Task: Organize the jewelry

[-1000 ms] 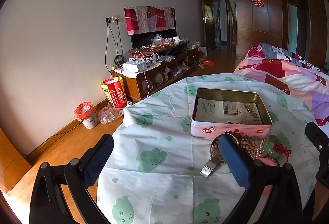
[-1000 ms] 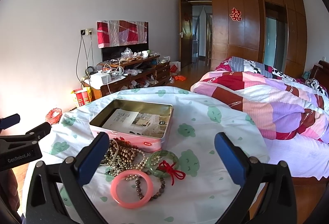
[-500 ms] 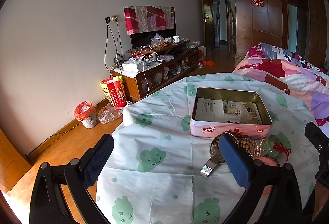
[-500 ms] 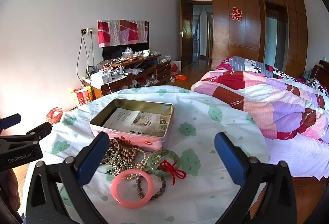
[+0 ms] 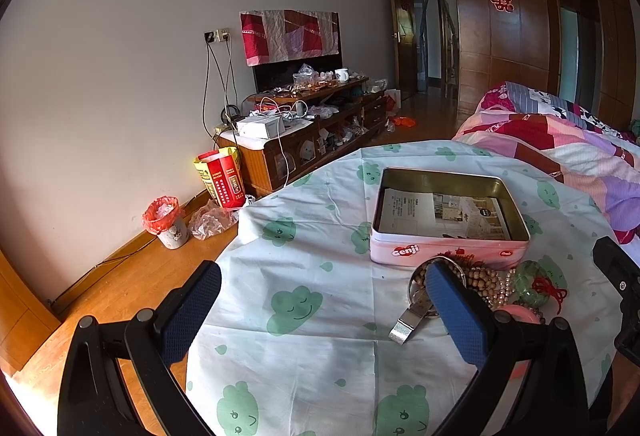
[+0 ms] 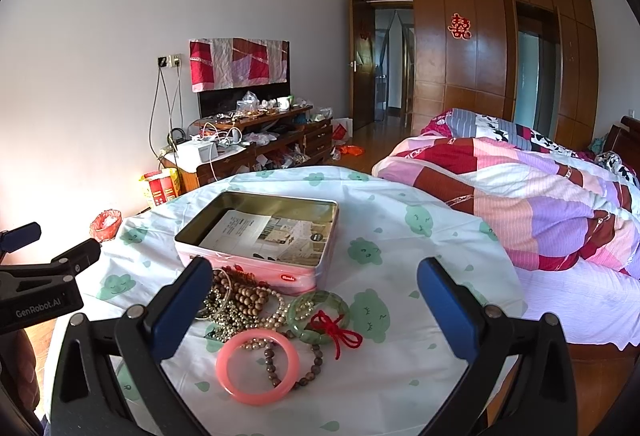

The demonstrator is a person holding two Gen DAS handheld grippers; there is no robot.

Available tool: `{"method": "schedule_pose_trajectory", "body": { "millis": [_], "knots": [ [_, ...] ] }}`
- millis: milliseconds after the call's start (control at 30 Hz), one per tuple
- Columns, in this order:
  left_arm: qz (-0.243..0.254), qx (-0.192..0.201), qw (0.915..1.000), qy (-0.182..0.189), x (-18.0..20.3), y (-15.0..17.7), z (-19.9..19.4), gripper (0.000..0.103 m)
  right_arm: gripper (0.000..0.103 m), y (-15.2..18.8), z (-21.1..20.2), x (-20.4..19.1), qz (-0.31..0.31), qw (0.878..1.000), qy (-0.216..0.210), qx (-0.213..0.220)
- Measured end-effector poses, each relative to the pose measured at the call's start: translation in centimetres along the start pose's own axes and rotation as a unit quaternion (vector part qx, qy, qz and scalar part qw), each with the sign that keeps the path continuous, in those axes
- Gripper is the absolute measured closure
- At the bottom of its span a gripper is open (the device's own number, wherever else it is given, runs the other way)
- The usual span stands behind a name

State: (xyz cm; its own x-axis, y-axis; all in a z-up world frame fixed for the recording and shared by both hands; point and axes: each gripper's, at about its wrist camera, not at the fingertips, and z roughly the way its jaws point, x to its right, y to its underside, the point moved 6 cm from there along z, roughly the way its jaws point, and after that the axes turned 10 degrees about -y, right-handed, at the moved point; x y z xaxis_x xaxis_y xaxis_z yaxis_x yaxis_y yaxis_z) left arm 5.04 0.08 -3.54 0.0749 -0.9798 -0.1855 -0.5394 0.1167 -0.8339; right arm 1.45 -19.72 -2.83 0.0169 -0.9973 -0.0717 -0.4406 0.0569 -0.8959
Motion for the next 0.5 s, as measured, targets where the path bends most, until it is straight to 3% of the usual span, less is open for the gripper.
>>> {"method": "schedule_pose_trajectory", "body": {
  "millis": [300,500],
  "knots": [
    [-0.003,-0.017,0.9998,-0.004,-0.2,1.0,1.7,0.001,0.000,1.0,0.9,-0.1,-0.001,1.000,0.002,-0.006],
    [0.008,-0.035,0.9994,-0.005,0.4,2.1,3.7,0.001,0.000,1.9,2.1,2.0,0.012,1.000,0.013,-0.024]
  ]
}}
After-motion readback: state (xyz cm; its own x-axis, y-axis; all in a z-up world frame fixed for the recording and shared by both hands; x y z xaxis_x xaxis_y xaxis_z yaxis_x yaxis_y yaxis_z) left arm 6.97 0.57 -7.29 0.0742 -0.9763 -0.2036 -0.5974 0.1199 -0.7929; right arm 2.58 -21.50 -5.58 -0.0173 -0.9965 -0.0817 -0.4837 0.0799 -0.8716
